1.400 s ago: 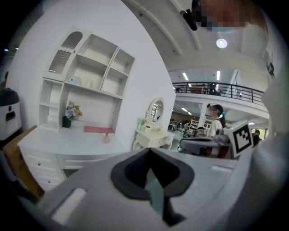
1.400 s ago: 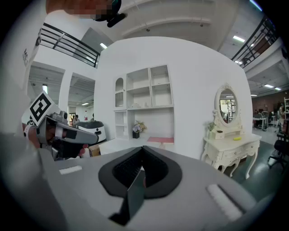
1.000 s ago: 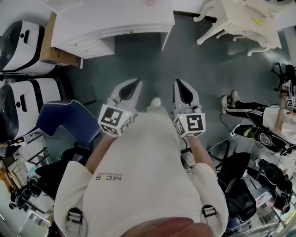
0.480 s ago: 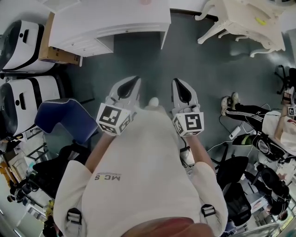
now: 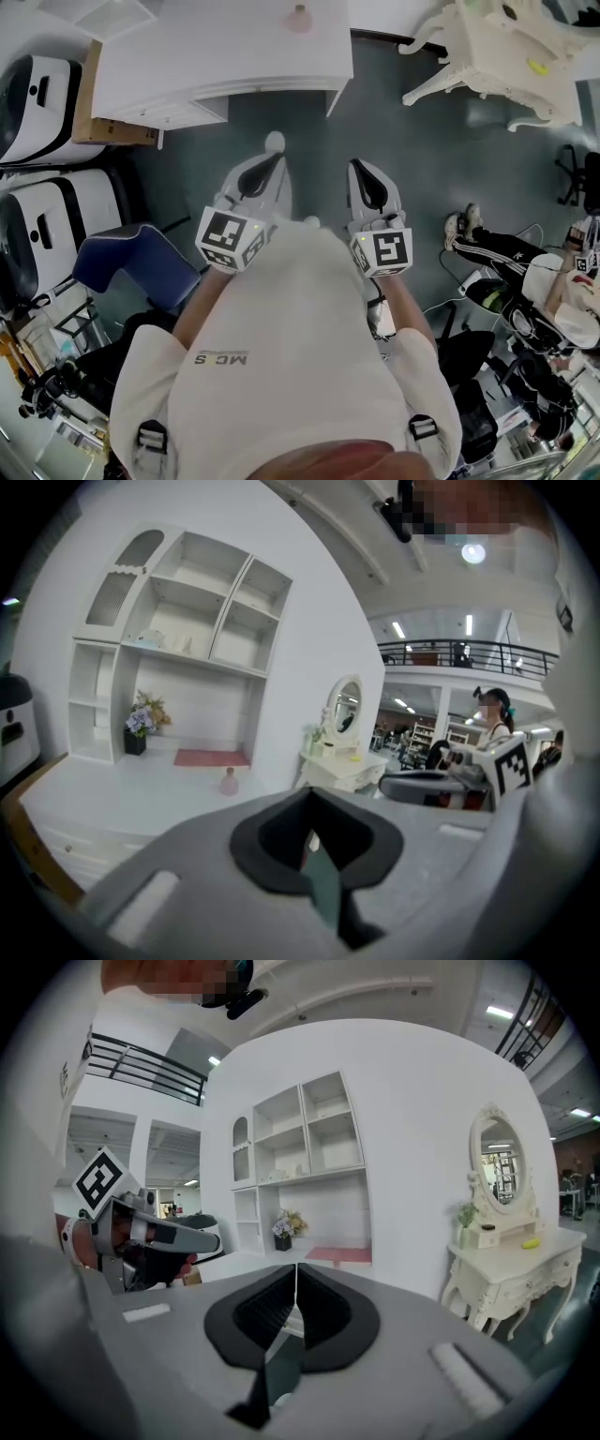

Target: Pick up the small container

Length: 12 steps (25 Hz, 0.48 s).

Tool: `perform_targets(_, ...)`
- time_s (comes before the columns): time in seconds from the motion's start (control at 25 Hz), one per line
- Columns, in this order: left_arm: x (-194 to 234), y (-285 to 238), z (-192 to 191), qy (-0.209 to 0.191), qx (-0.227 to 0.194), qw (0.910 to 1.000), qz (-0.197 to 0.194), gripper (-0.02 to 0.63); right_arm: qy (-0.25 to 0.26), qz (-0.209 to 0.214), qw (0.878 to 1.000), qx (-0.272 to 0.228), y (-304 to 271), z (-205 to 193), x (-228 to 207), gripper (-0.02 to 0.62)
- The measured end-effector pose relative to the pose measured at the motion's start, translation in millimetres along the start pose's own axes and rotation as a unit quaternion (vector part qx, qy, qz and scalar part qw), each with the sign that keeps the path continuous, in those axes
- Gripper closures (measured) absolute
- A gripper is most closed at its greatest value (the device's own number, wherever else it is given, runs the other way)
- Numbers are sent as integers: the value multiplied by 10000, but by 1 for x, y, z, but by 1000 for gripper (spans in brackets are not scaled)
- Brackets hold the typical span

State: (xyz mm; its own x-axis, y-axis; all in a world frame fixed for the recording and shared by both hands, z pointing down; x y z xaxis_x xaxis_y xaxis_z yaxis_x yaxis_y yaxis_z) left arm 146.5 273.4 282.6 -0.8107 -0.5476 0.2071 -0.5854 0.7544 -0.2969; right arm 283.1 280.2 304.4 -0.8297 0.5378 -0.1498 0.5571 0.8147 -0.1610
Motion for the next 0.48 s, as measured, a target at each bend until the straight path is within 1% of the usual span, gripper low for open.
perform_targets(0.12, 52, -30, 31, -89, 21, 9999, -89, 606, 84, -32, 10000, 16, -60, 22, -11, 598)
perform_targets(0.24, 96, -57, 63, -214, 27, 9995, -247, 606, 85, -159, 9998, 0, -115, 47, -26, 598)
perform_targets(0.48, 171, -120, 100, -380, 215, 9964, -730, 606, 205, -246, 9995, -30, -227, 84, -46, 598)
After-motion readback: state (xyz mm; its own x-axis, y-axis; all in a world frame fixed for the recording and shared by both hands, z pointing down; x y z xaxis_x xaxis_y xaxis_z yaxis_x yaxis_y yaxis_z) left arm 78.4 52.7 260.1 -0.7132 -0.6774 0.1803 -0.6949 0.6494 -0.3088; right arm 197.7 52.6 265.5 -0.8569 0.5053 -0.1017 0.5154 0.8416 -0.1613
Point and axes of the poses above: the fingertips, and each gripper's own axes: y backward along the fingers, x to its left, z out of its top, the point moved 2 cm from there along y, backward along the fingers, and after that the axes turned 4 degrees about -x, right-handed, at the moved point
